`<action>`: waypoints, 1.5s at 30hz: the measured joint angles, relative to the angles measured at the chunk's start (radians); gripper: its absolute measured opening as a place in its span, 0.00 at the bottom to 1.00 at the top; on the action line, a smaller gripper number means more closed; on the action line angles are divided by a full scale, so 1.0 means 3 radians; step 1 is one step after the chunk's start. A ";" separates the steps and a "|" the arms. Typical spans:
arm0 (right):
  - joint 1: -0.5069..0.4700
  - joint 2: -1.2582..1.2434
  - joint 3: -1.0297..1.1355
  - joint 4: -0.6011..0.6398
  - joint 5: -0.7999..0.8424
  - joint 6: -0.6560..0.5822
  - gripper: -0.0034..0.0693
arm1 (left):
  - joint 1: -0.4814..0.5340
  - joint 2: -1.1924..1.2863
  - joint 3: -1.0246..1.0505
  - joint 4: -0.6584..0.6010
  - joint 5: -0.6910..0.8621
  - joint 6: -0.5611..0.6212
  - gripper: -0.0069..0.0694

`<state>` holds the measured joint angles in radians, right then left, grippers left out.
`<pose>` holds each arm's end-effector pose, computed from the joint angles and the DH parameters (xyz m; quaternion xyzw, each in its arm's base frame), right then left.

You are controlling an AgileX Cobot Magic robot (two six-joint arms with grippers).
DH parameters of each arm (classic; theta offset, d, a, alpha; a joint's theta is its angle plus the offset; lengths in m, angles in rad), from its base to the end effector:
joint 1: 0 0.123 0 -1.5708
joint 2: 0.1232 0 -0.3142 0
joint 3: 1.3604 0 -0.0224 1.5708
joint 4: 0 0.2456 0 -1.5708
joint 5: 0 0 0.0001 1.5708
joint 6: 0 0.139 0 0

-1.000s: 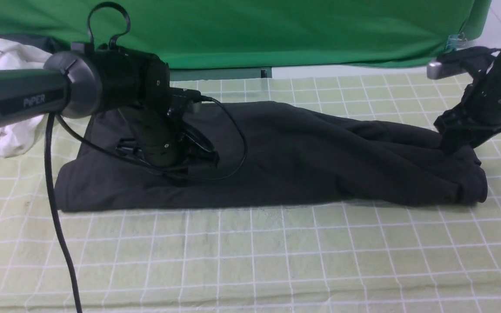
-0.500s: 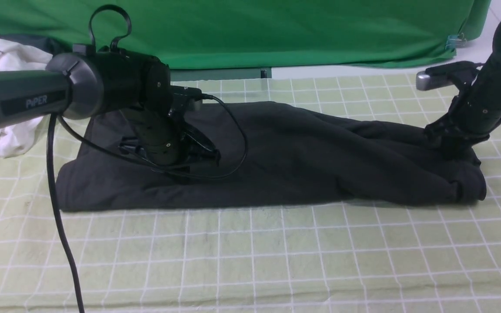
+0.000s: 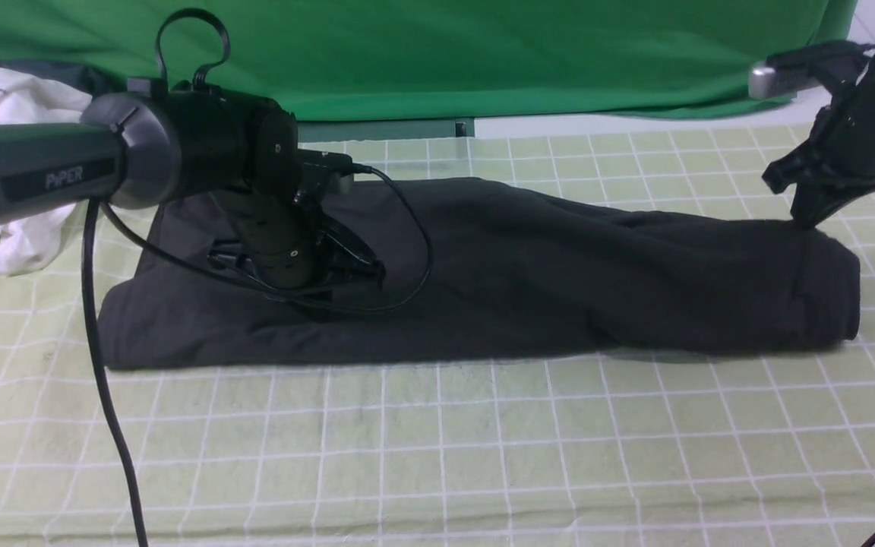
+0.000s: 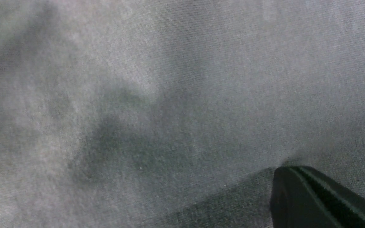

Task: Fold a long-sleeved shirt over a green coffee tablecloth.
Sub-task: 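Pull the folded dark garment lengthwise by its ends to straighten it flat on the table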

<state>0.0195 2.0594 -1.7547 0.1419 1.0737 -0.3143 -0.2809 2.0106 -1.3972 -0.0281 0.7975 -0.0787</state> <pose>0.4632 0.0263 0.2167 -0.1396 0.9781 0.0453 0.1472 0.4078 -0.1206 0.1500 0.0917 0.9881 -0.0330 0.1192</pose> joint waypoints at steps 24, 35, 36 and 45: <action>-0.0171 0.0018 -0.0212 -0.0147 0.0205 0.0337 0.57 | 0.0000 -0.0236 0.0007 -0.0006 0.0140 -0.0064 0.11; -0.0171 -0.0200 0.0252 -0.0171 0.0297 0.0432 0.80 | 0.0000 -0.1126 0.0391 -0.0134 0.0117 -0.0061 0.11; -0.0171 -0.0177 0.0296 -0.0171 0.0189 0.0432 0.84 | 0.0000 -0.1223 0.0508 -0.0141 0.0067 -0.0058 0.11; -0.0171 0.0135 0.0303 -0.0153 -0.0251 0.0432 0.80 | 0.0000 -0.1478 0.0846 -0.0156 -0.0118 -0.0051 0.11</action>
<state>-0.0319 2.0999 -1.6639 0.0960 0.9984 -0.1845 -0.2809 1.5670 -1.1433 -0.0749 0.7622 -0.0939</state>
